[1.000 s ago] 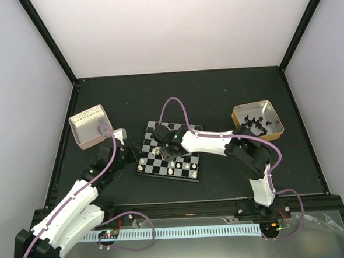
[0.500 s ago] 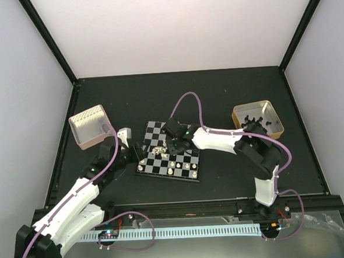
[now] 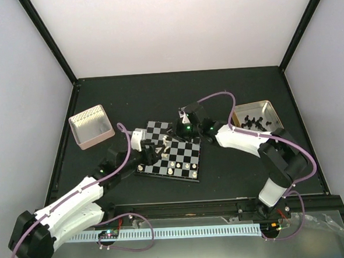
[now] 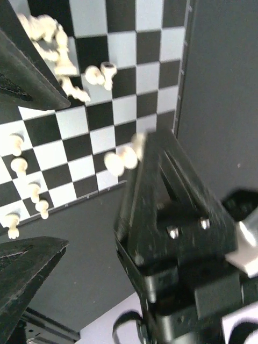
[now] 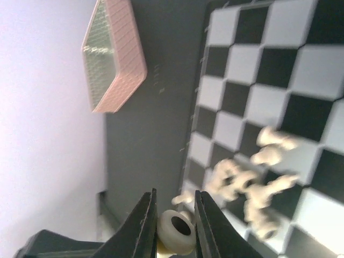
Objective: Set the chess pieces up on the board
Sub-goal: Place the chess piece on the chessboard.
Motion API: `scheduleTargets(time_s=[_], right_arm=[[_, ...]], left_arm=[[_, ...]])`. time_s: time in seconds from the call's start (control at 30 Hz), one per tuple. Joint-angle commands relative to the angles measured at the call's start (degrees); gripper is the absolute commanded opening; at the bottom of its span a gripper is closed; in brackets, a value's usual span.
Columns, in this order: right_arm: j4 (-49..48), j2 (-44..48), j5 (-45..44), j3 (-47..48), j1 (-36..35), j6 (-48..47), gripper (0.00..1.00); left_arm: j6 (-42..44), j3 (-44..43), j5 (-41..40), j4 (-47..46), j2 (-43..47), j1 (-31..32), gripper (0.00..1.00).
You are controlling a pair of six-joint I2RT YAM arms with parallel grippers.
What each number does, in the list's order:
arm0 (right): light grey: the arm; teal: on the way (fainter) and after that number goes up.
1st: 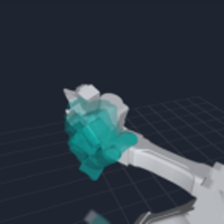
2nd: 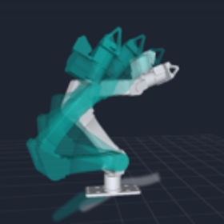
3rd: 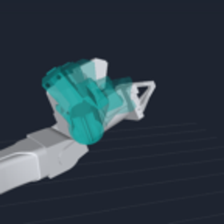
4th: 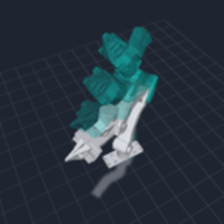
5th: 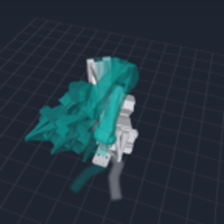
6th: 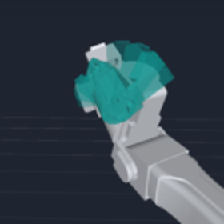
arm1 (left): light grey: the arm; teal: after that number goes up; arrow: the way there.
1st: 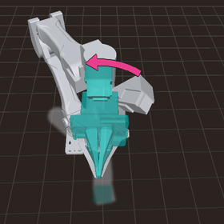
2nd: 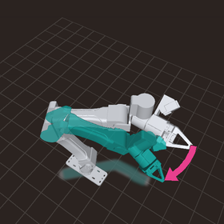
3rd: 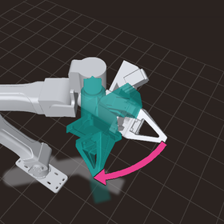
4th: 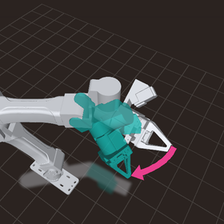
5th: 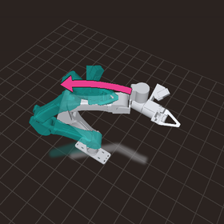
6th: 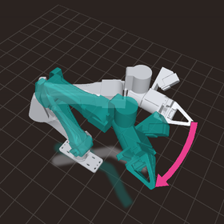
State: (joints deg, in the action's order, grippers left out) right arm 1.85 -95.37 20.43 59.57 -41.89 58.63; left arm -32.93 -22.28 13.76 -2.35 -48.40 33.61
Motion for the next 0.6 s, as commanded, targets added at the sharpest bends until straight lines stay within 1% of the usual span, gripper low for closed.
scheduleTargets(time_s=[0.0, 0.17, 0.23, 0.4, 0.5, 0.57], right_arm=[[-17.7, -0.2, 14.3, -2.6, 0.2, 17.8, 0.07], [-22.0, 0.7, 15.7, -4.8, 0.2, 23.1, 0.07], [-22.9, 1.0, 16.5, -5.5, 0.1, 24.0, 0.07], [-21.7, 1.6, 16.3, -6.5, -0.1, 22.2, 0.08], [-21.5, 1.9, 16.2, -7.5, -0.1, 21.7, 0.08], [-21.6, 2.0, 16.3, -7.7, -0.1, 21.7, 0.08]], left_arm=[[4.6, -0.5, -6.7, -7.2, -0.5, 4.8, 0.66], [1.5, 0.1, -12.3, -7.9, -1.0, 5.4, 0.65], [0.9, -0.1, -12.5, -8.6, -1.3, 5.4, 0.63], [0.5, -0.4, -11.3, -11.6, -1.9, 5.4, 0.59], [1.0, -0.6, -11.6, -11.9, -1.7, 5.4, 0.54], [1.4, -0.9, -11.8, -11.5, -1.7, 5.5, 0.48]])
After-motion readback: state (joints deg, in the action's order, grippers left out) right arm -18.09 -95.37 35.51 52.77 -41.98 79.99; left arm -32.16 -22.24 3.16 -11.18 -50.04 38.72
